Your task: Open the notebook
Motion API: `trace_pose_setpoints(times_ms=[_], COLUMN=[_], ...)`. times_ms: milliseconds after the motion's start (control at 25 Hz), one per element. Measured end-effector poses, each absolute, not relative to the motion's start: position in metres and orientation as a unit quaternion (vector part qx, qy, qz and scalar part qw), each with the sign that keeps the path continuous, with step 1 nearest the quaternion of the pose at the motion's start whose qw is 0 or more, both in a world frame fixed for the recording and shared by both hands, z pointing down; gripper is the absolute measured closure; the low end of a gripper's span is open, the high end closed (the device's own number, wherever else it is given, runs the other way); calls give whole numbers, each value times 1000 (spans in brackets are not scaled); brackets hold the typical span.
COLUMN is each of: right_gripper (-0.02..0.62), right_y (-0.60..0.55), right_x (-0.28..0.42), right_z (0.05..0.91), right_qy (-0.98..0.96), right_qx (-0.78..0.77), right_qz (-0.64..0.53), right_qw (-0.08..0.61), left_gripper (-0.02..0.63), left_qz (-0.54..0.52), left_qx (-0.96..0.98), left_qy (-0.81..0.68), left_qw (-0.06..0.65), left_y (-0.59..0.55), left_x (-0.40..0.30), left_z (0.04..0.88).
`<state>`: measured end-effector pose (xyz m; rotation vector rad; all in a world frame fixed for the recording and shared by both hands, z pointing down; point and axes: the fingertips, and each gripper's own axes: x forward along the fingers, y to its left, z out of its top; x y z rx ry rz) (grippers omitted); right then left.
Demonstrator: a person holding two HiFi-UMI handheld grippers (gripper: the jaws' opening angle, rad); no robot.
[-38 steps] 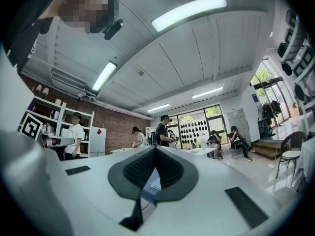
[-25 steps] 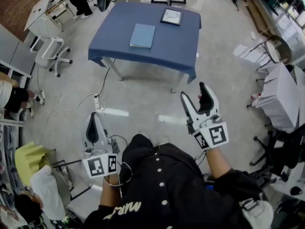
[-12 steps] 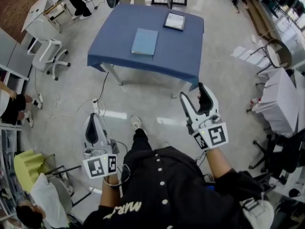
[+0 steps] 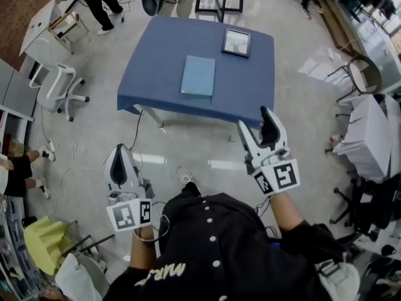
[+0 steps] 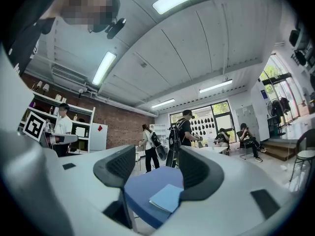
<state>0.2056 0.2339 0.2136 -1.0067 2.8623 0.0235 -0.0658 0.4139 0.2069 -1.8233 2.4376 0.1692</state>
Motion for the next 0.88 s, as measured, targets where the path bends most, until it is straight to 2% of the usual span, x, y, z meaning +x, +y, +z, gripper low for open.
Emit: trace_pose_setpoints(times_ms=[480, 880], right_gripper=[330, 331], right_y=[168, 100], right_x=[89, 63], right_z=[203, 234], right_qy=[926, 917], right_qx=[-373, -397], right_qz=[14, -8], right_qw=[55, 26], left_gripper=[603, 603], left_qz=[51, 43], left_qx=[-624, -645], left_qy=[778, 762], left_qw=[54, 28], left_y=[341, 256], left_x=[-192, -220], left_z=[198, 223])
